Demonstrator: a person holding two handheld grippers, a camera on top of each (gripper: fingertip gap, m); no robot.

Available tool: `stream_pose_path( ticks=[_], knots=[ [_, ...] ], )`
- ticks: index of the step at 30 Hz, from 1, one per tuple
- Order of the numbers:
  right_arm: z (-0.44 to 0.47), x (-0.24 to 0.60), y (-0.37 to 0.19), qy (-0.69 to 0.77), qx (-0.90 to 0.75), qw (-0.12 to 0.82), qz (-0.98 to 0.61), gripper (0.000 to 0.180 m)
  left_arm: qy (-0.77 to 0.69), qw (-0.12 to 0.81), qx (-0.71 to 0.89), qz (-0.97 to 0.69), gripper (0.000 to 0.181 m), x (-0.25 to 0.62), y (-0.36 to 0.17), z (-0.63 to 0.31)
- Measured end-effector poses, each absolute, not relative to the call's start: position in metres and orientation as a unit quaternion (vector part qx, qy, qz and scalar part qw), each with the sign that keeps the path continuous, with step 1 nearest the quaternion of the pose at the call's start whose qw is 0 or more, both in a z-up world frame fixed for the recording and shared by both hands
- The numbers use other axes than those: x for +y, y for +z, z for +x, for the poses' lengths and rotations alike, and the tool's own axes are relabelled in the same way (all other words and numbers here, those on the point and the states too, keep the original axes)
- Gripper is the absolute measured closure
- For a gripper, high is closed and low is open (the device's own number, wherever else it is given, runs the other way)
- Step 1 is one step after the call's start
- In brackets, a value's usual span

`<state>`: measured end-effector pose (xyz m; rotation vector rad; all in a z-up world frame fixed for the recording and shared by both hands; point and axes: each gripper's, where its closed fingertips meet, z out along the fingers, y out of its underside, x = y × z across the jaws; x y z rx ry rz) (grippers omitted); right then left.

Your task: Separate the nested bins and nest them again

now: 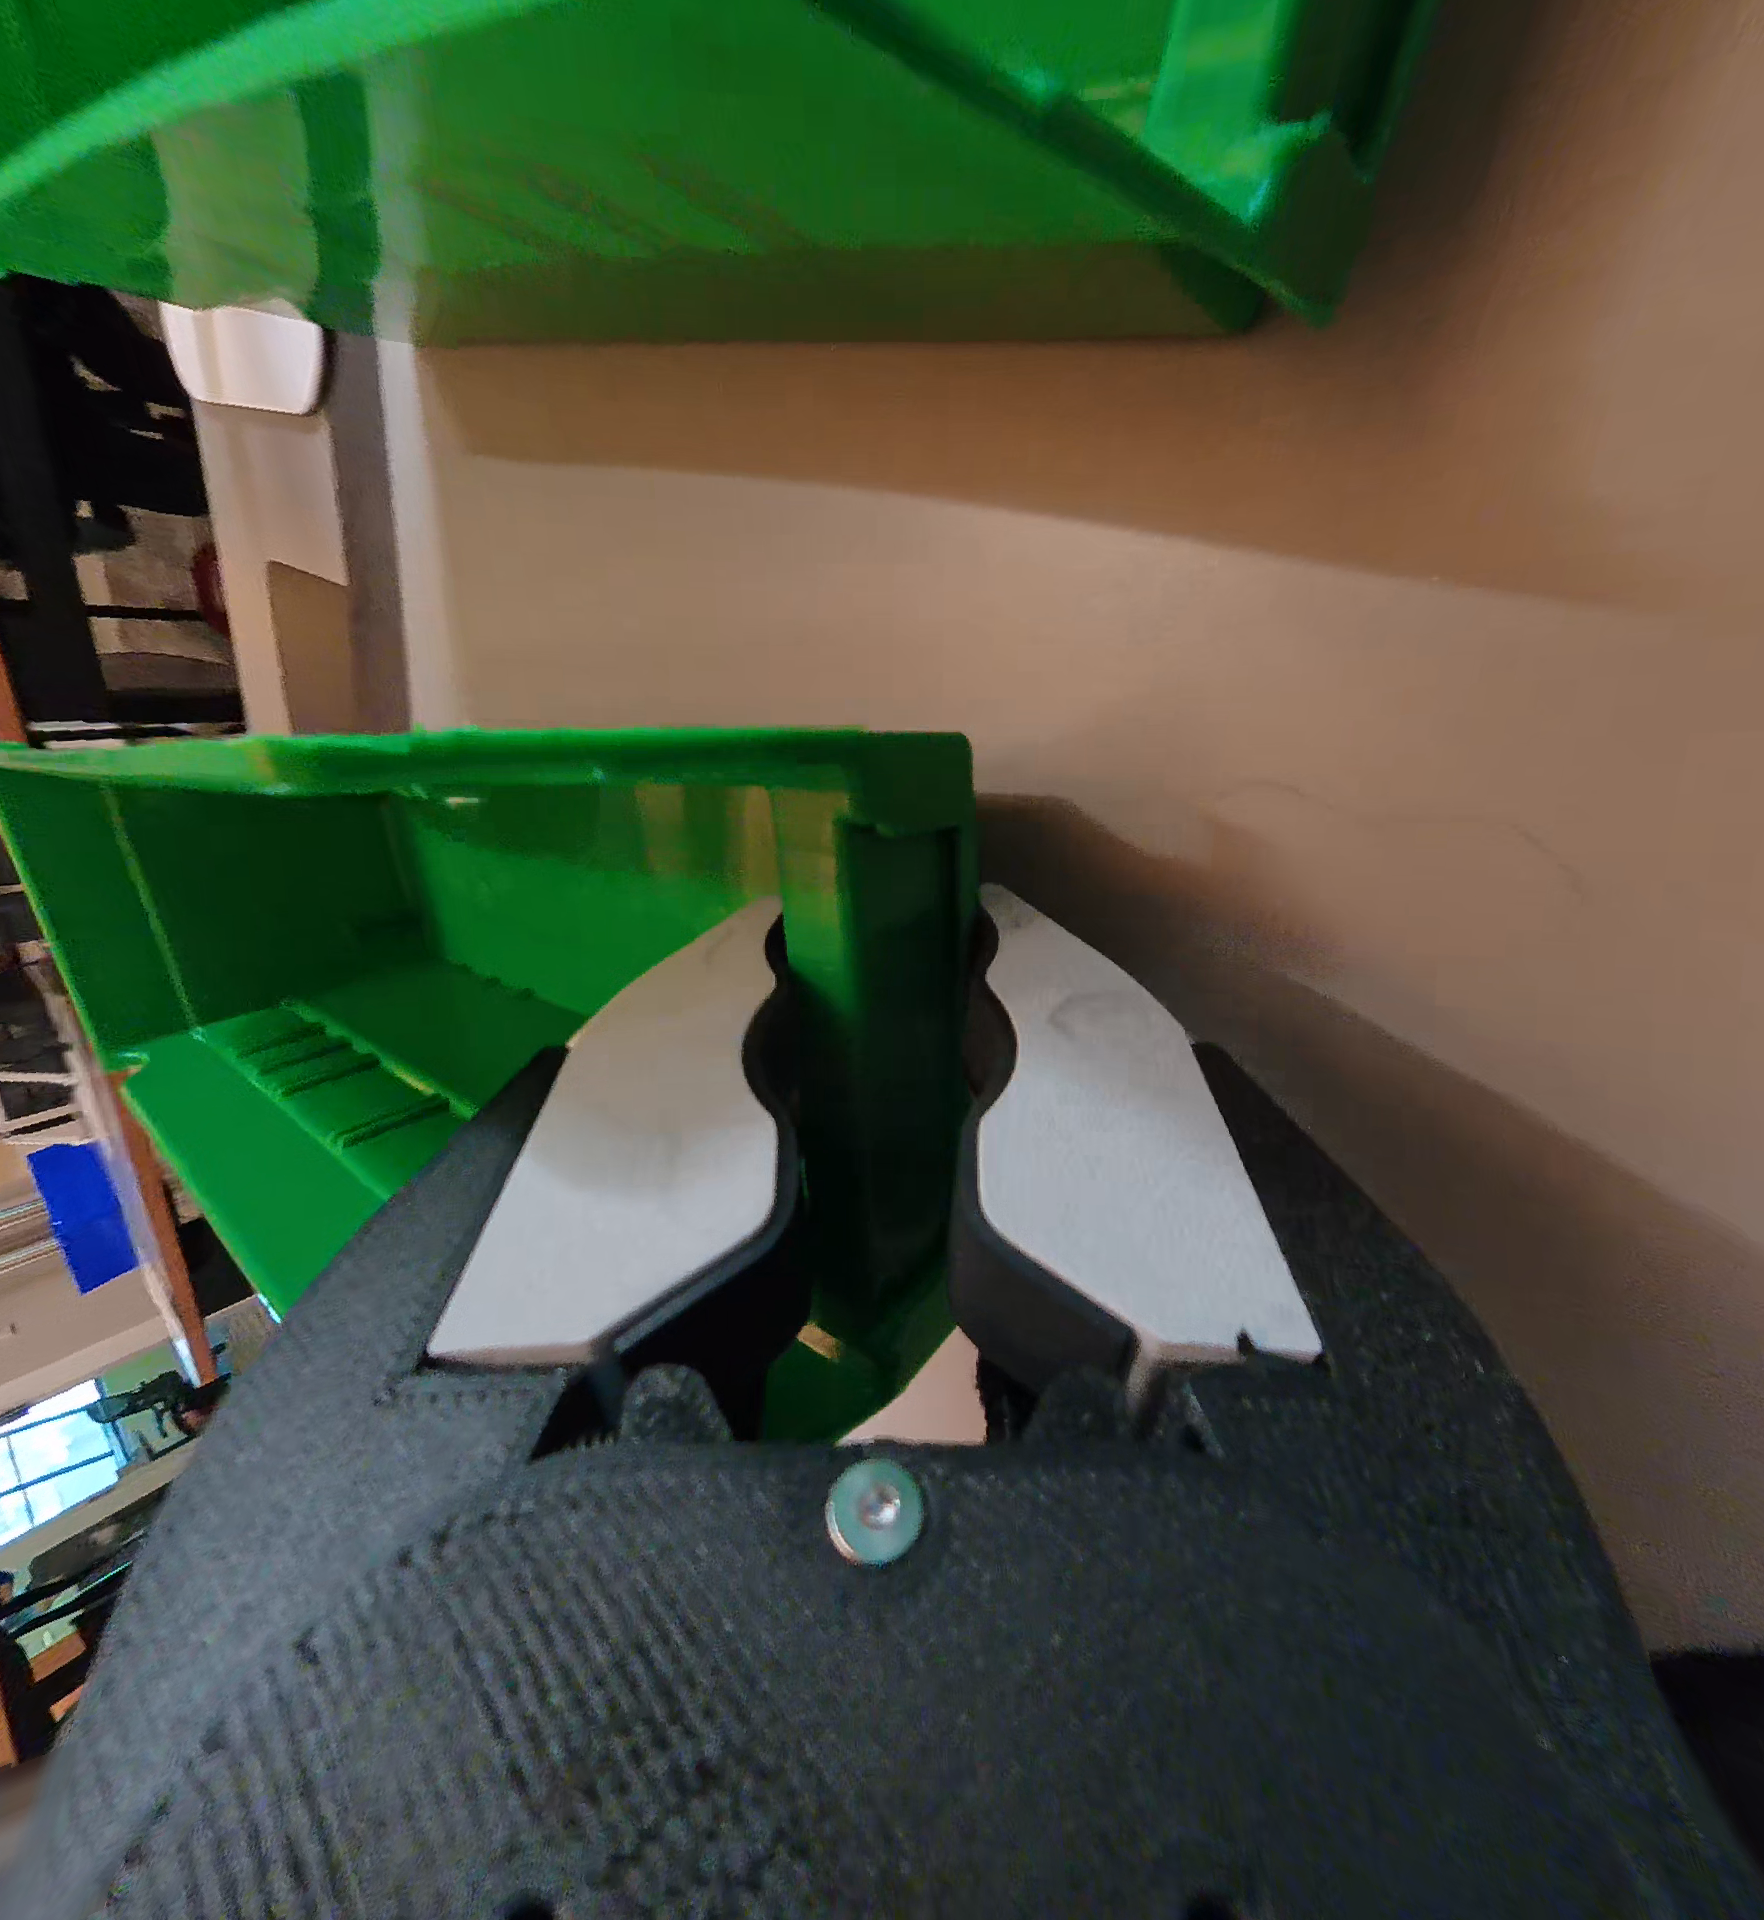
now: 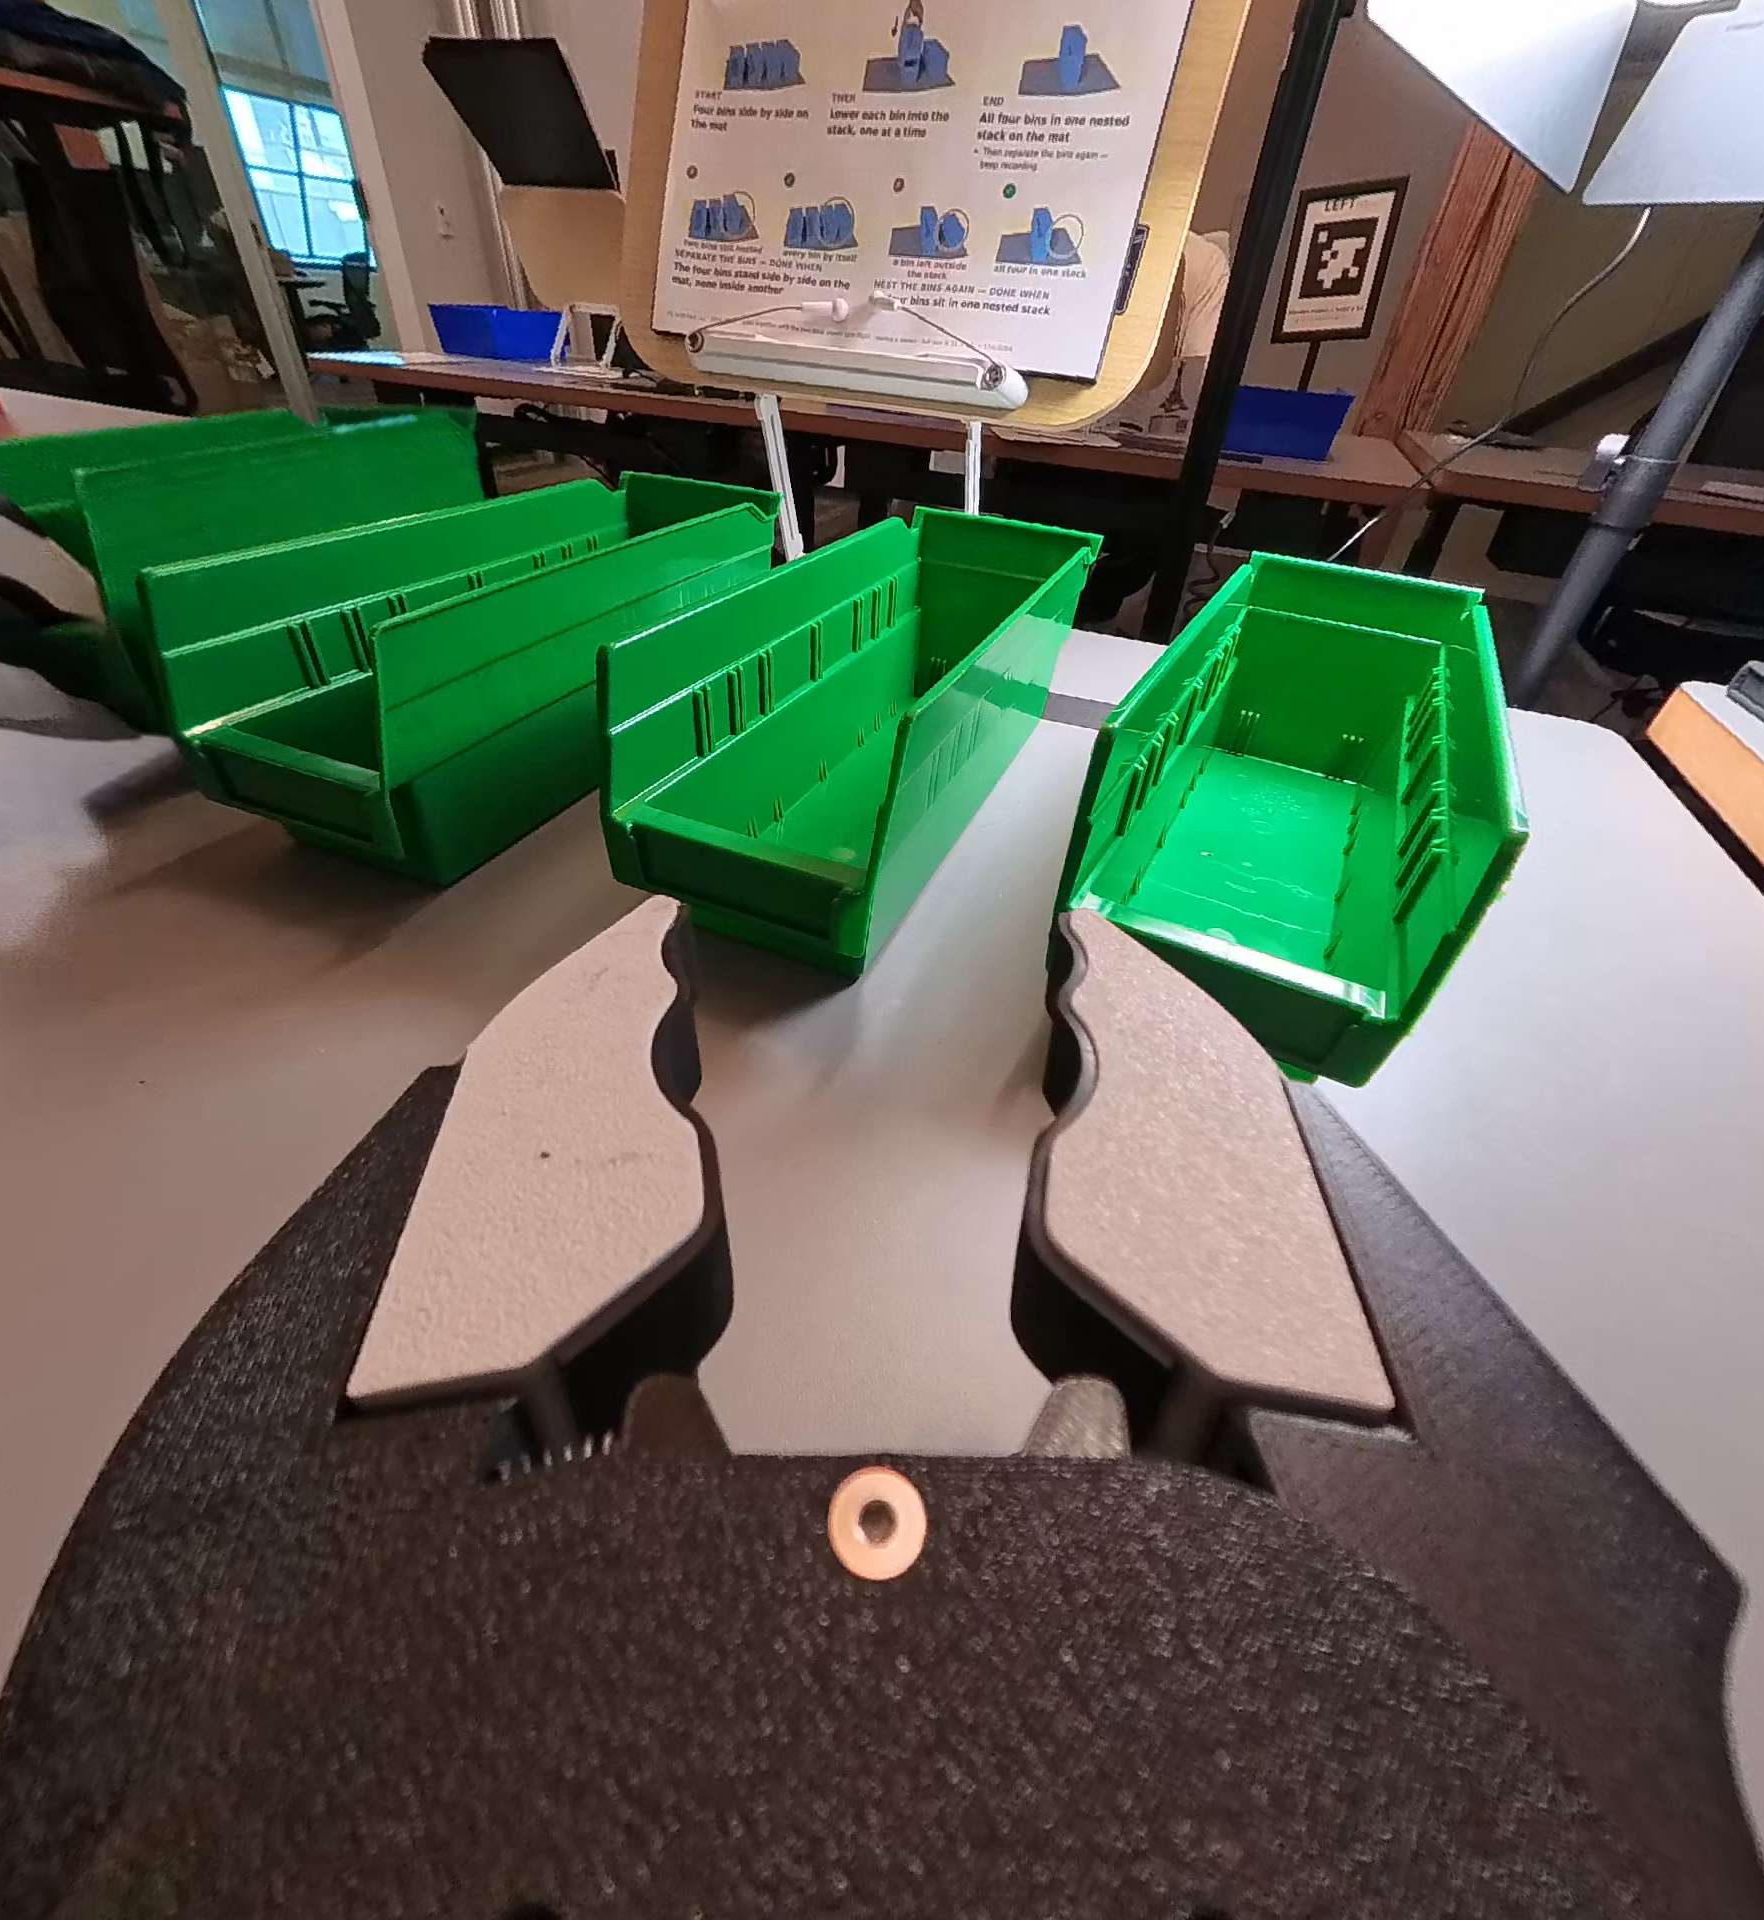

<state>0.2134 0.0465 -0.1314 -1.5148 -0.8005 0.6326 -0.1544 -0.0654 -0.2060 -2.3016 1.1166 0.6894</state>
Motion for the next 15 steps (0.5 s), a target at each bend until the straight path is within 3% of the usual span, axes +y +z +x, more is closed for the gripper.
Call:
stream_pose_path(
  ticks=[15],
  knots=[
    [0.215,0.046,-0.129,0.278,-0.344,0.615,-0.653,0.117,0.31,0.321,0.466,-0.764,0.151,-0.032,-0.081,-0.08]
  ],
)
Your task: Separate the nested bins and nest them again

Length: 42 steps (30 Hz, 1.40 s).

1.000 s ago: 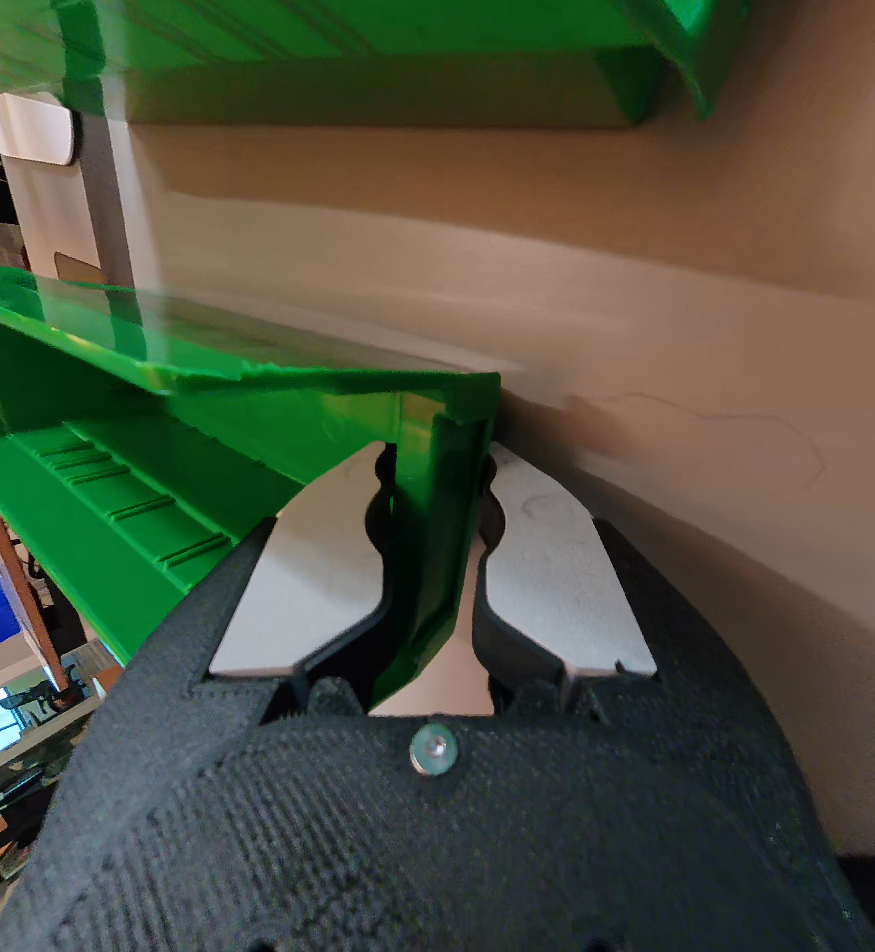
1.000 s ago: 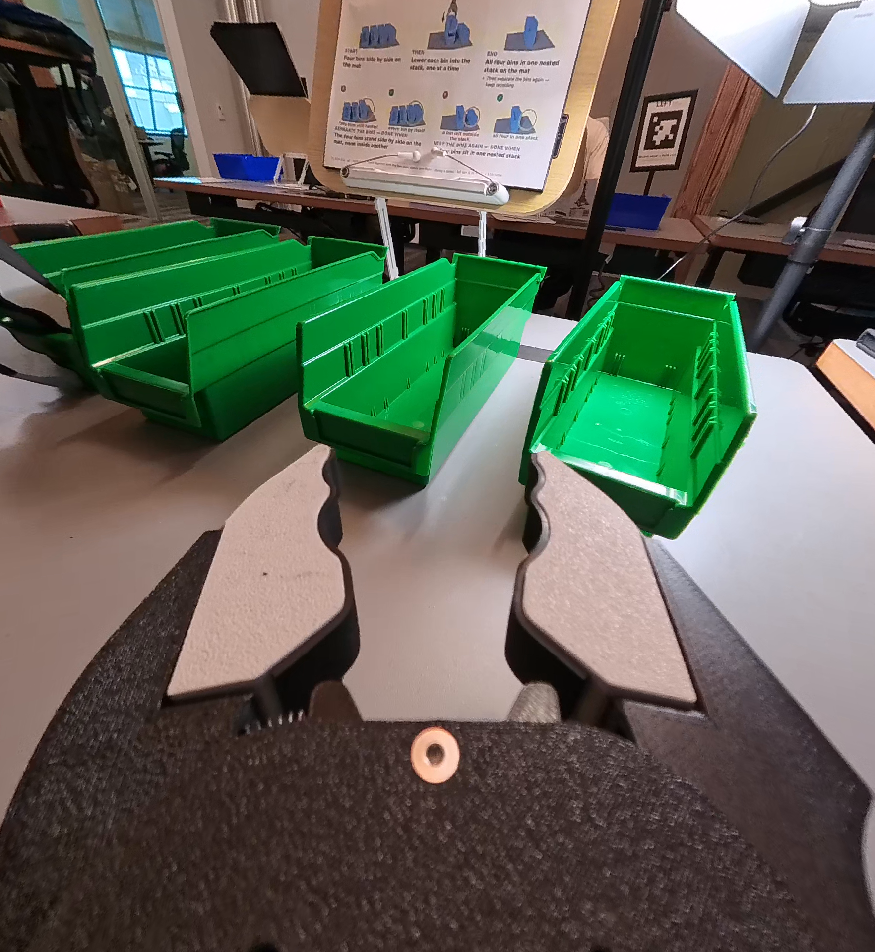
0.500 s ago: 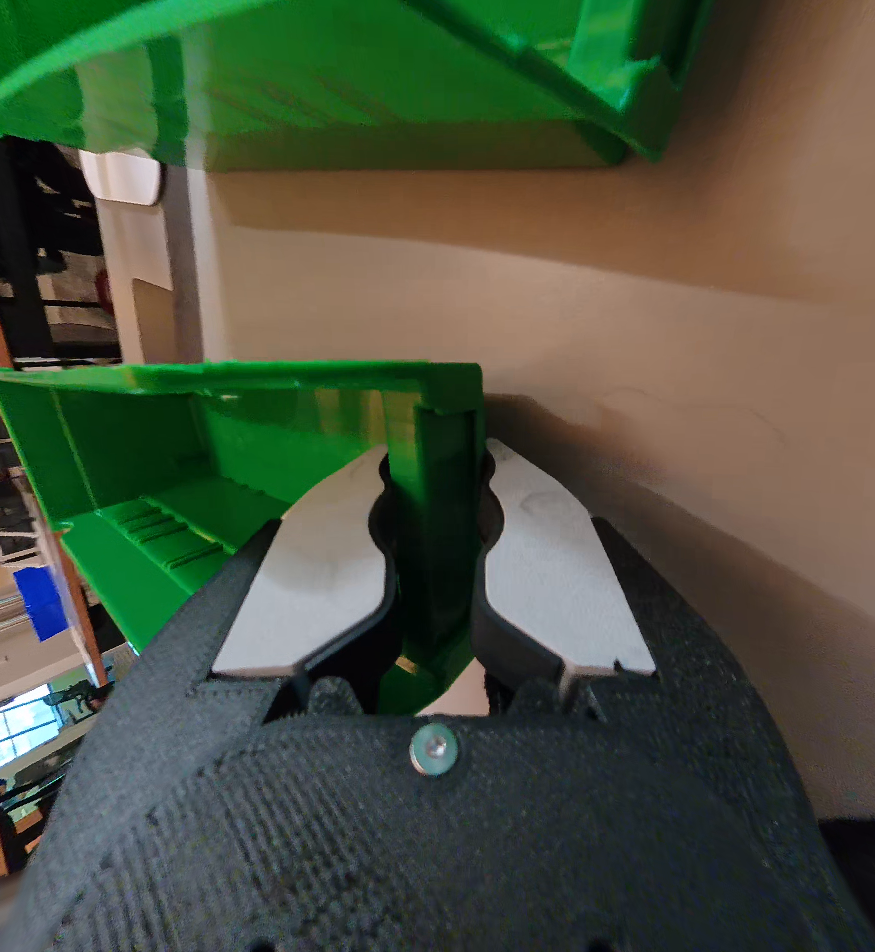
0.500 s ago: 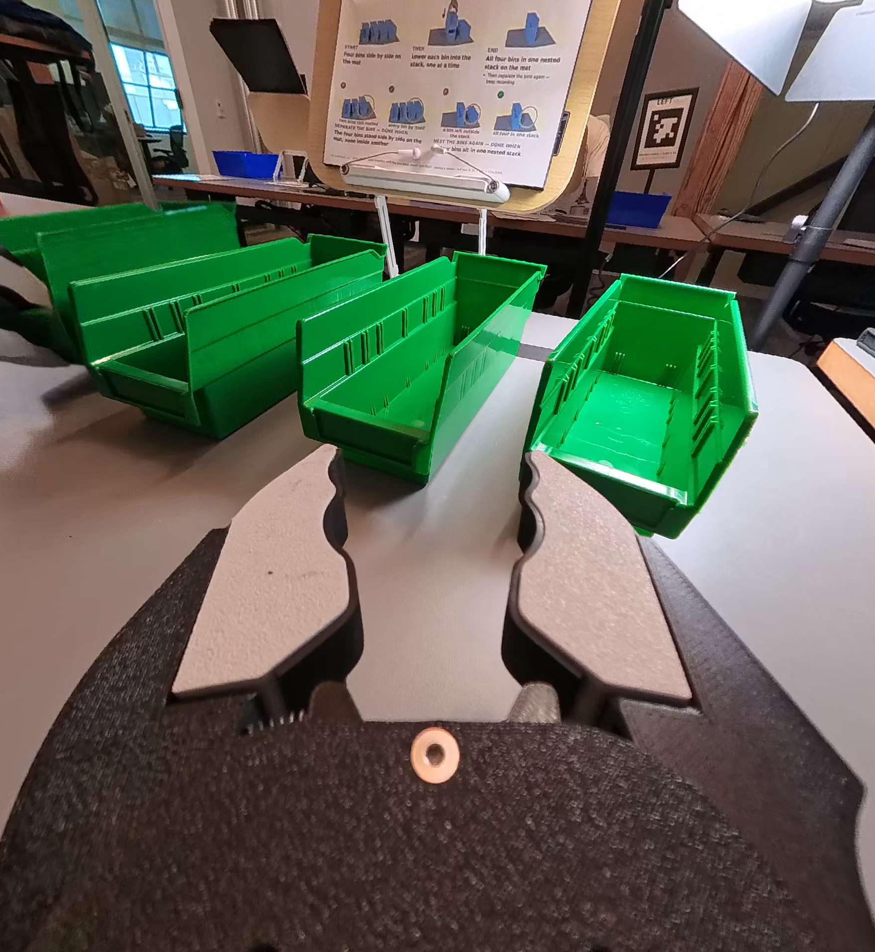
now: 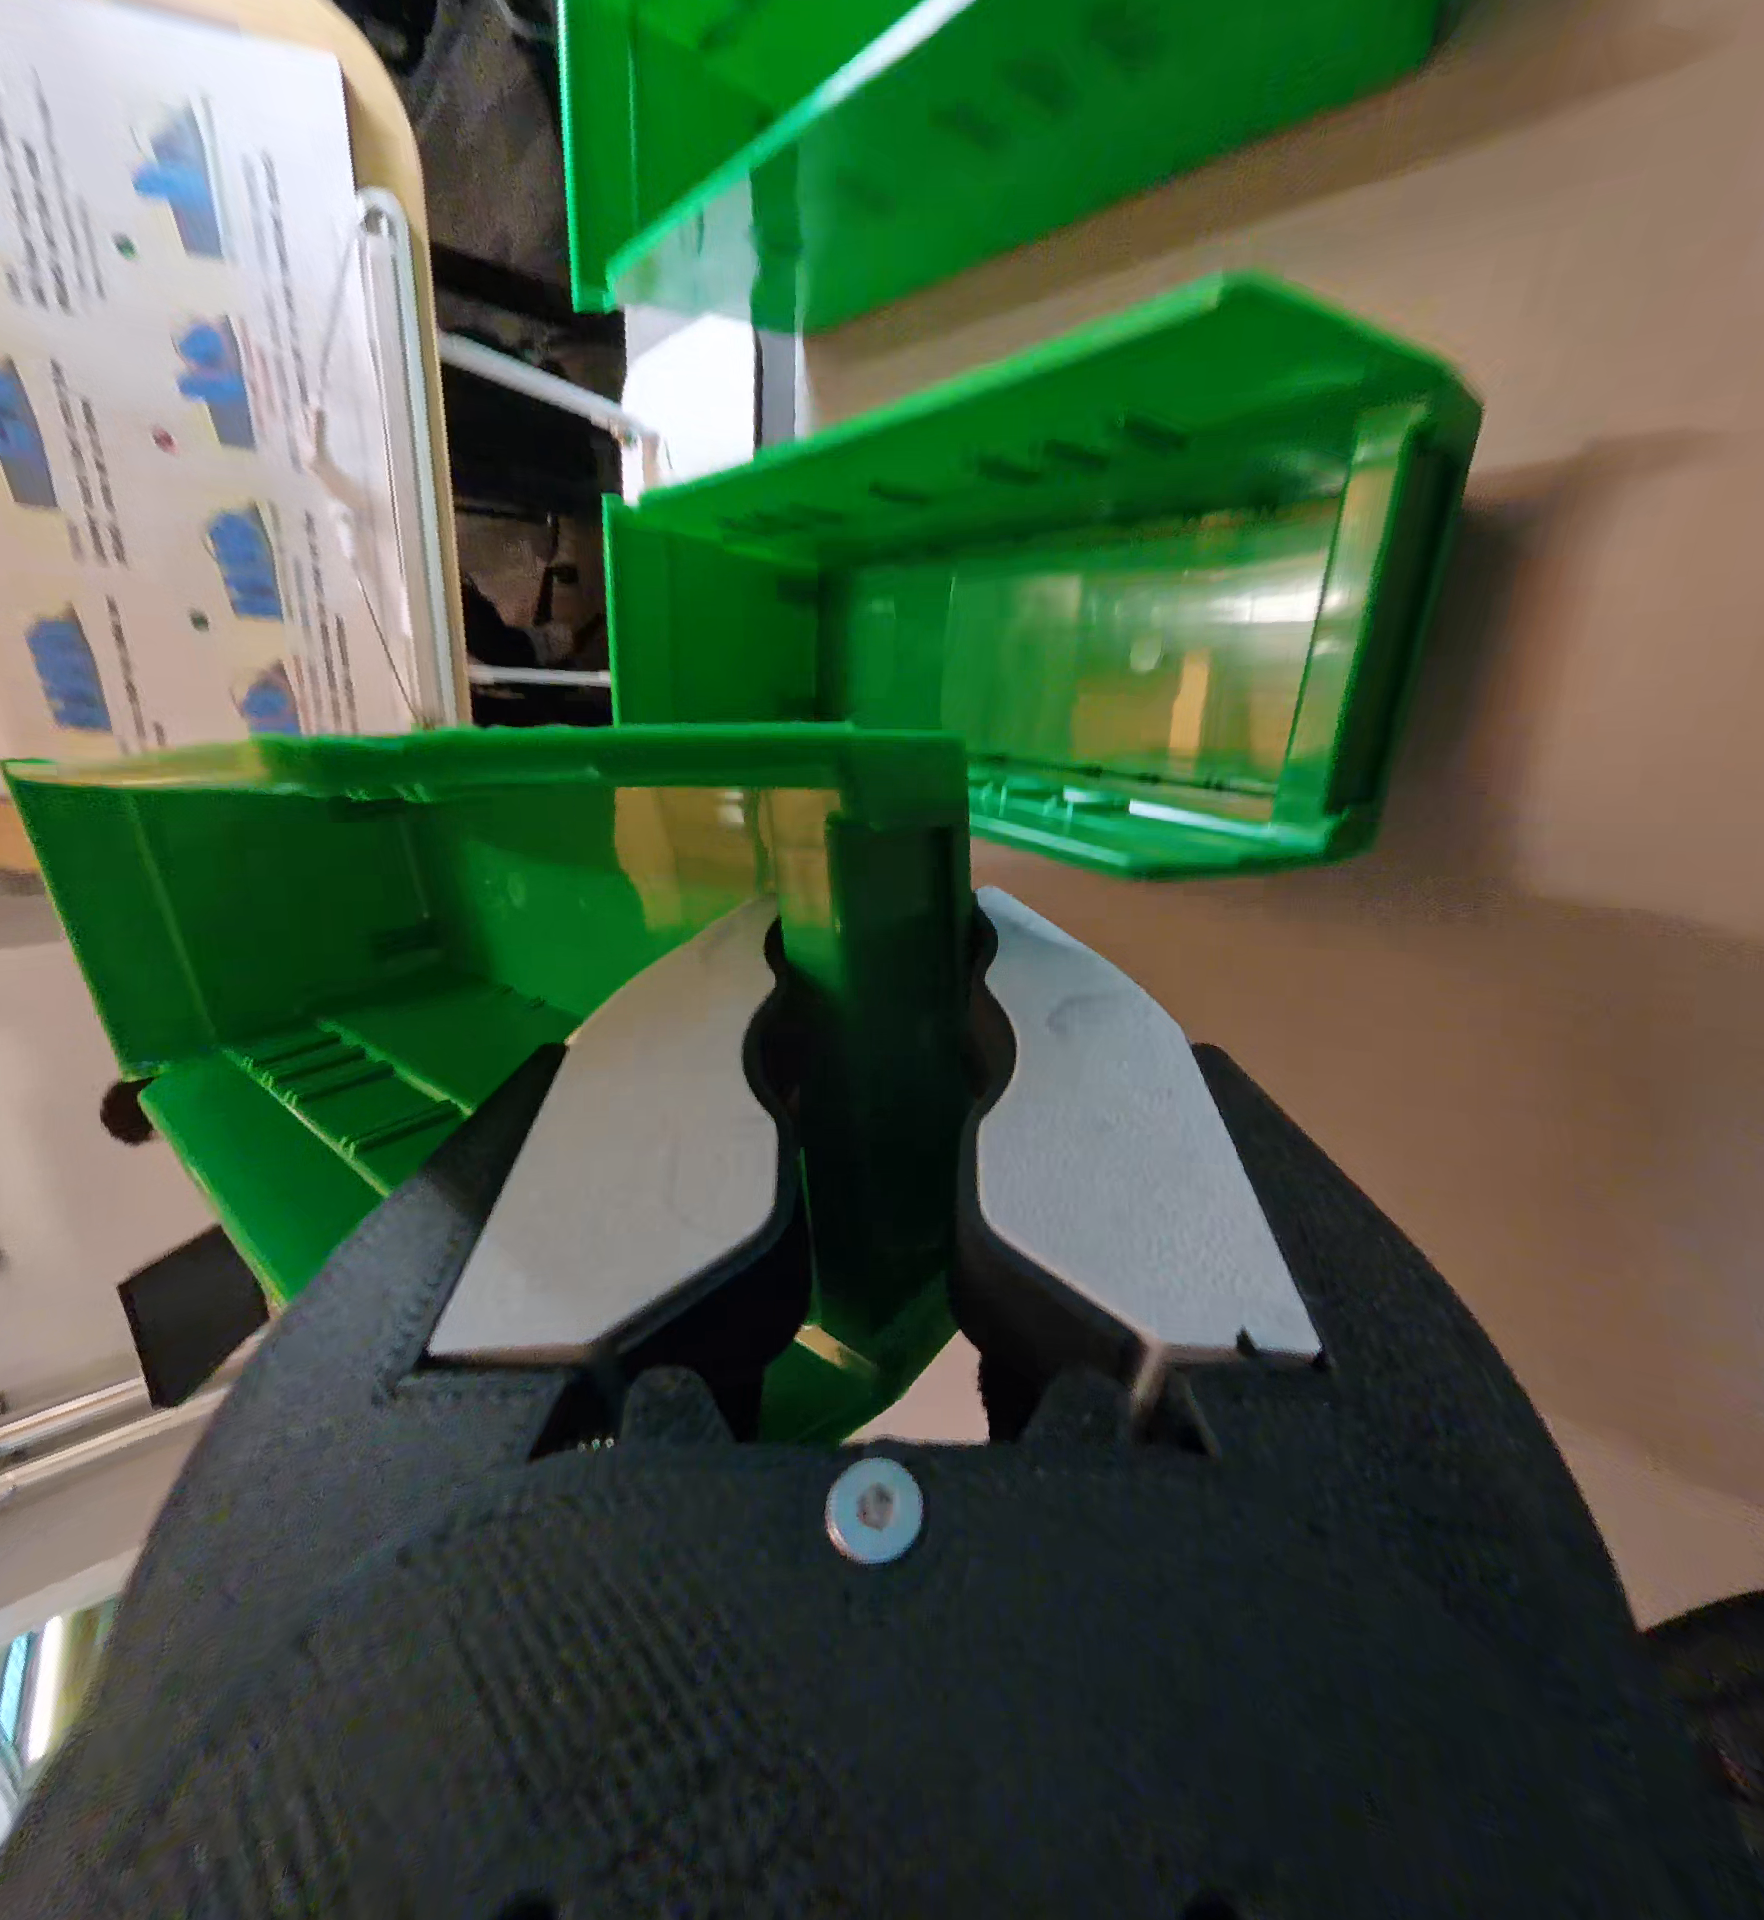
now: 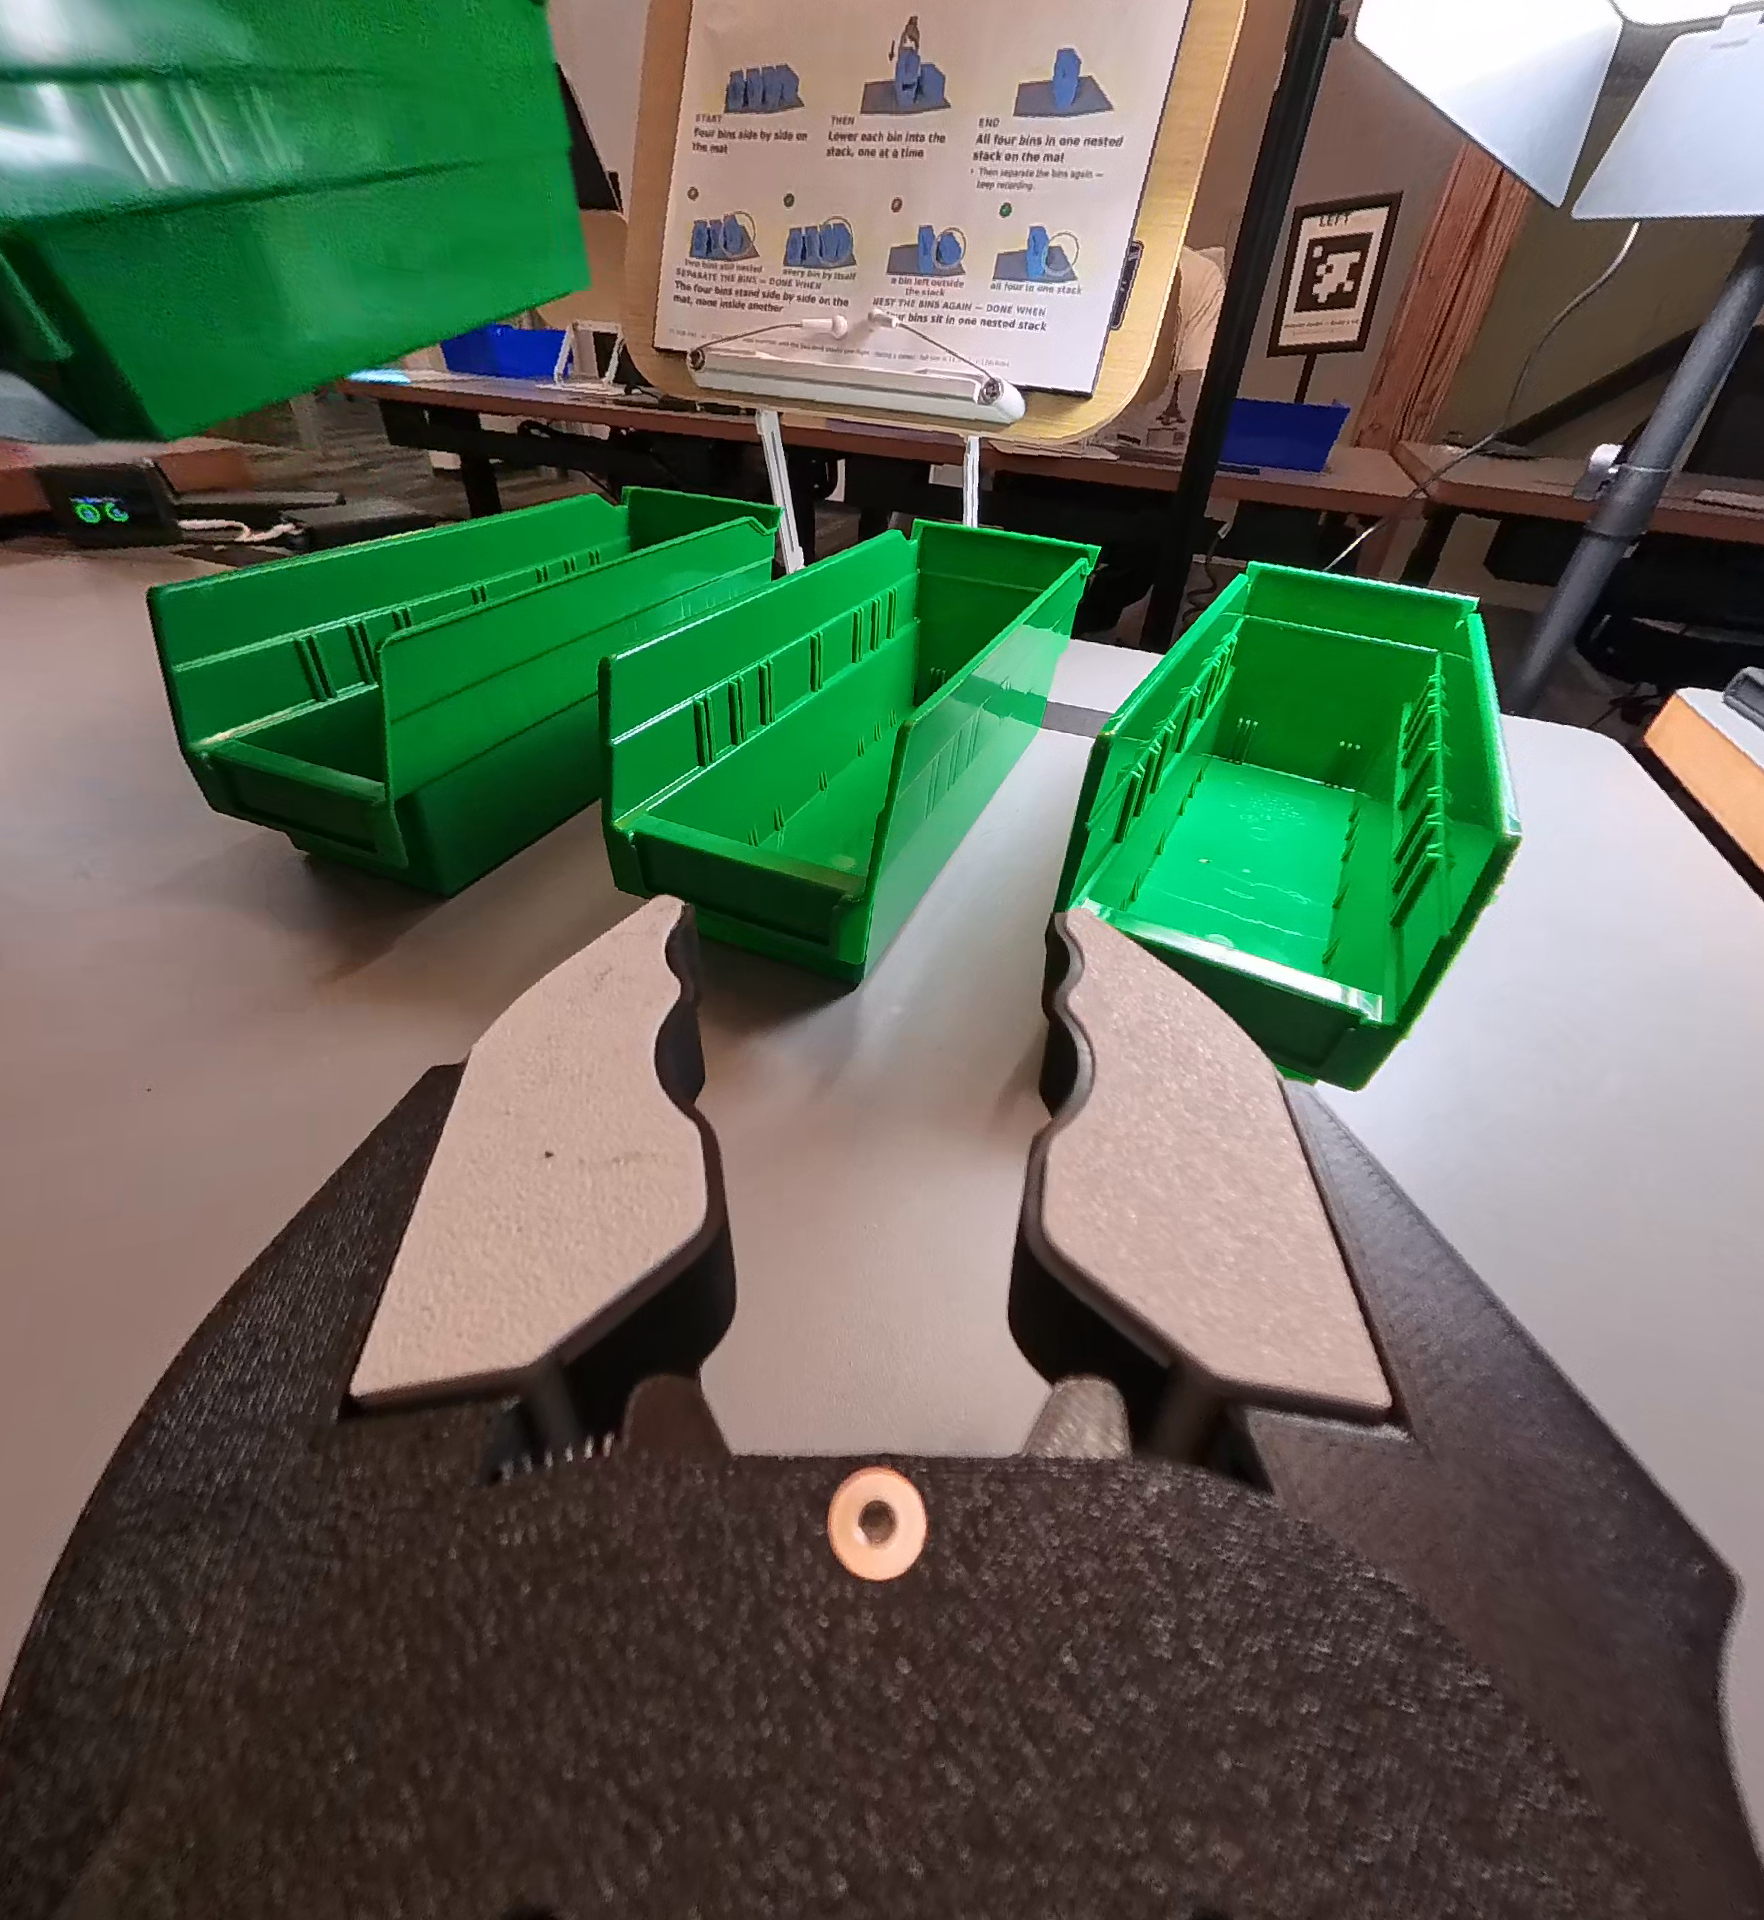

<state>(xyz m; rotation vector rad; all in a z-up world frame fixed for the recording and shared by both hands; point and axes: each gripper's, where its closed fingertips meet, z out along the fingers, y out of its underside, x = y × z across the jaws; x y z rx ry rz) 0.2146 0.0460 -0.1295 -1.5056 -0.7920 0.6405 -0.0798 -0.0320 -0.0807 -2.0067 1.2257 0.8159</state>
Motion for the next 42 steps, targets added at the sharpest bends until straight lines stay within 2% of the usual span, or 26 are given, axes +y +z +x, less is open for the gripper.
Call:
stream_pose_path(
  ticks=[4,10,15,23,27,31,38,42],
  knots=[
    [0.216,0.045,-0.127,0.28,-0.34,0.62,-0.649,0.116,0.283,0.321,0.496,-0.756,0.151,-0.022,-0.081,-0.043],
    [0.22,0.046,-0.123,0.286,-0.328,0.627,-0.647,0.114,0.237,0.289,0.523,-0.766,0.151,-0.013,-0.115,-0.012],
    [0.22,0.046,-0.122,0.286,-0.326,0.63,-0.644,0.113,0.233,0.261,0.522,-0.778,0.15,-0.007,-0.145,-0.014],
    [0.22,0.045,-0.122,0.285,-0.329,0.63,-0.643,0.113,0.229,0.273,0.52,-0.776,0.151,-0.003,-0.167,-0.018],
    [0.22,0.045,-0.123,0.284,-0.329,0.629,-0.644,0.113,0.196,0.286,0.502,-0.792,0.138,-0.007,-0.174,-0.014],
    [0.22,0.045,-0.123,0.284,-0.329,0.629,-0.644,0.113,0.158,0.34,0.476,-0.796,0.129,-0.014,-0.16,-0.006],
    [0.218,0.046,-0.124,0.285,-0.335,0.621,-0.649,0.111,0.027,0.545,0.343,-0.765,0.129,-0.058,-0.092,-0.004],
    [0.212,0.045,-0.129,0.276,-0.354,0.61,-0.653,0.109,0.006,0.589,0.252,-0.768,0.128,-0.085,-0.096,-0.046]
  ],
)
